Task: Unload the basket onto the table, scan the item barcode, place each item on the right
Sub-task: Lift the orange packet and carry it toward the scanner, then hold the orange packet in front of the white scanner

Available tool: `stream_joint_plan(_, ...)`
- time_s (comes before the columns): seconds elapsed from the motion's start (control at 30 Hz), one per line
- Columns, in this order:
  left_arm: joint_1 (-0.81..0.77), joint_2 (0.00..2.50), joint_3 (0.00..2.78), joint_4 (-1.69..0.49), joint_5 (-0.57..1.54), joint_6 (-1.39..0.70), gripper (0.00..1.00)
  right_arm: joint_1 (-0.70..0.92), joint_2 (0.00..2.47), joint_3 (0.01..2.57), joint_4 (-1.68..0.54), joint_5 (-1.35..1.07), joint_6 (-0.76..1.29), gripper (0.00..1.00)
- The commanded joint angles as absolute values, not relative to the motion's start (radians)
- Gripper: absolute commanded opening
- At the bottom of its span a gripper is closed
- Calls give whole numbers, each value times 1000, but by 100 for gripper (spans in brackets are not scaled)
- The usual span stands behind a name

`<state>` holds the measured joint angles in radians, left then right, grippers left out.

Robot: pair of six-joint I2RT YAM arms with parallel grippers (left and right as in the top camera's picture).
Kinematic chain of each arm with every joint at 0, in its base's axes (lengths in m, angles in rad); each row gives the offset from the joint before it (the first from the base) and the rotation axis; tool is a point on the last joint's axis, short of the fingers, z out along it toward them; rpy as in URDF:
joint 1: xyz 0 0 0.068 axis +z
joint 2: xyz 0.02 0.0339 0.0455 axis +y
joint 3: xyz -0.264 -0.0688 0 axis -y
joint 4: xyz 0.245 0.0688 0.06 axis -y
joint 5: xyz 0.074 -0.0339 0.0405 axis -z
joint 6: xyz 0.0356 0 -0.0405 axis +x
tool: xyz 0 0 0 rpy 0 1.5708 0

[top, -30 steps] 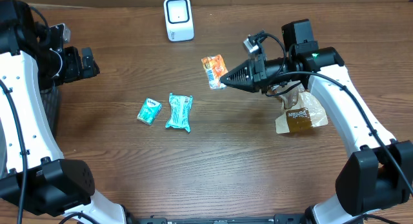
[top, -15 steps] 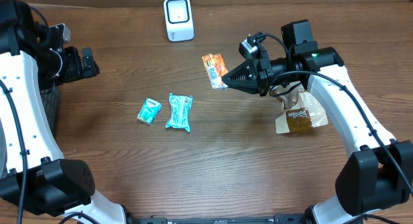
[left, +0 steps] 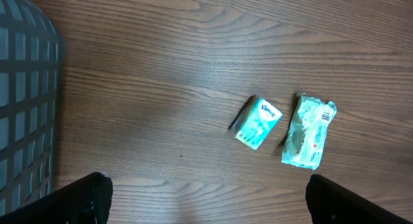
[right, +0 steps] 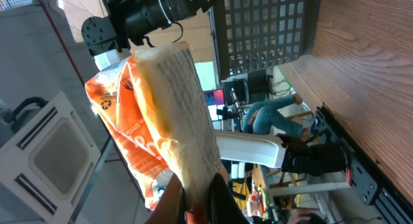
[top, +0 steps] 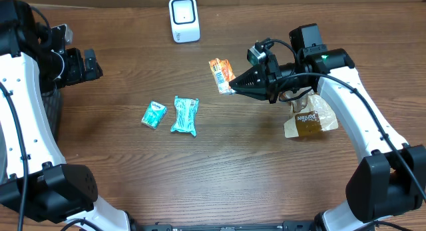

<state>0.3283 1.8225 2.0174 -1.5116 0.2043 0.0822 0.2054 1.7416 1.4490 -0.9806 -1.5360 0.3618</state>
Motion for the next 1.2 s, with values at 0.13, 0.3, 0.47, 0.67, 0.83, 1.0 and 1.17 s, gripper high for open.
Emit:
stream_joint_plan(0.13,332,1819,2022,-1510,202,98,100,207,1715,1466,-978,-1570,339,4)
stream_joint_plan(0.3,332,1819,2022,-1510,202,98,100,207,1715,1466,-979,-1570,309,4)
stream_joint_plan(0.47,332,1819,2022,-1510,202,98,100,207,1715,1466,-979,-1570,309,4)
stream_joint_plan(0.67,332,1819,2022,-1510,202,98,100,207,1715,1466,-974,-1570,308,4)
stream_joint_plan(0.83,332,1819,2022,-1510,202,98,100,207,1715,1466,-945,-1568,280,4)
stream_joint_plan(1.0,332,1819,2022,-1510,202,98,100,207,1715,1466,-890,-1481,280,4)
stream_joint_plan(1.17,332,1819,2022,-1510,202,98,100,207,1715,1466,-891,-1337,279,4)
